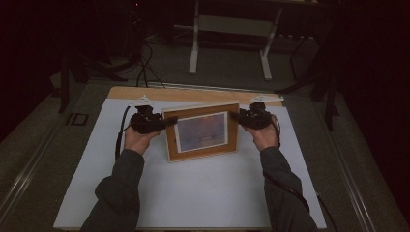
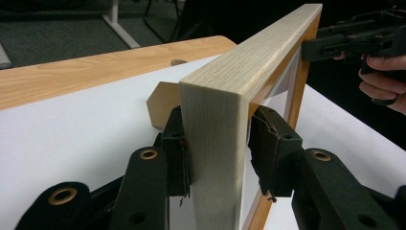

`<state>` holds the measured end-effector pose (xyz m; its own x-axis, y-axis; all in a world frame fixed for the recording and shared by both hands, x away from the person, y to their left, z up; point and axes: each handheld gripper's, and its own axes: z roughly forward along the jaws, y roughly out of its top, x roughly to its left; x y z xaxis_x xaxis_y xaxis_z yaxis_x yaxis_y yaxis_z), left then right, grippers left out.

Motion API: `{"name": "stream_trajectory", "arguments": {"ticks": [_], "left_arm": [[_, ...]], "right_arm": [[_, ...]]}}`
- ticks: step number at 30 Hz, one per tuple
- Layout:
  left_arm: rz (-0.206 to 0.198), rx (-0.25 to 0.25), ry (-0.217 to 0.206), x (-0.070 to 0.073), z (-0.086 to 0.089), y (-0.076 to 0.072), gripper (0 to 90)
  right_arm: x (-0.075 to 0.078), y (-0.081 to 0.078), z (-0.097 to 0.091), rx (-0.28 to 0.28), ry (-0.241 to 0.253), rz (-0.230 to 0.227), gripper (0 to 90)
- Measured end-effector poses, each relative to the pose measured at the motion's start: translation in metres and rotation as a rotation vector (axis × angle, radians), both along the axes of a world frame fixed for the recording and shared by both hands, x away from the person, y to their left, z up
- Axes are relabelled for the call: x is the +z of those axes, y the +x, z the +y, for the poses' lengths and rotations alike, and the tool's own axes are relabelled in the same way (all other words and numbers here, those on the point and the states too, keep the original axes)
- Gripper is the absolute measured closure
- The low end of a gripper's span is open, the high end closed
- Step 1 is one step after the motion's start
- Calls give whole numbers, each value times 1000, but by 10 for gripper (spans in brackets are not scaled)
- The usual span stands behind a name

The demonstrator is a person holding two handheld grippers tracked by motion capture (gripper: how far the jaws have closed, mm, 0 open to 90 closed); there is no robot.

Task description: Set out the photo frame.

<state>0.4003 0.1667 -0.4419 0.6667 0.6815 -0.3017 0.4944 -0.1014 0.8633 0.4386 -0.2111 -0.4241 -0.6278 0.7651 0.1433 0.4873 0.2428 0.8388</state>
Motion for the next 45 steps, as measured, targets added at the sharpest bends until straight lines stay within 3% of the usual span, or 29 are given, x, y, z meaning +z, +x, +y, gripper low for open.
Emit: {"name": "stream_trajectory", "arguments": {"ticks": [23, 45], "left_arm": [[6, -8, -20, -3, -1, 6, 608], [22, -55, -41, -5, -2, 16, 593]], "right_arm": [[-1, -10, -2, -46, 13, 4, 619], [-1, -24, -6, -82, 16, 27, 619]]}}
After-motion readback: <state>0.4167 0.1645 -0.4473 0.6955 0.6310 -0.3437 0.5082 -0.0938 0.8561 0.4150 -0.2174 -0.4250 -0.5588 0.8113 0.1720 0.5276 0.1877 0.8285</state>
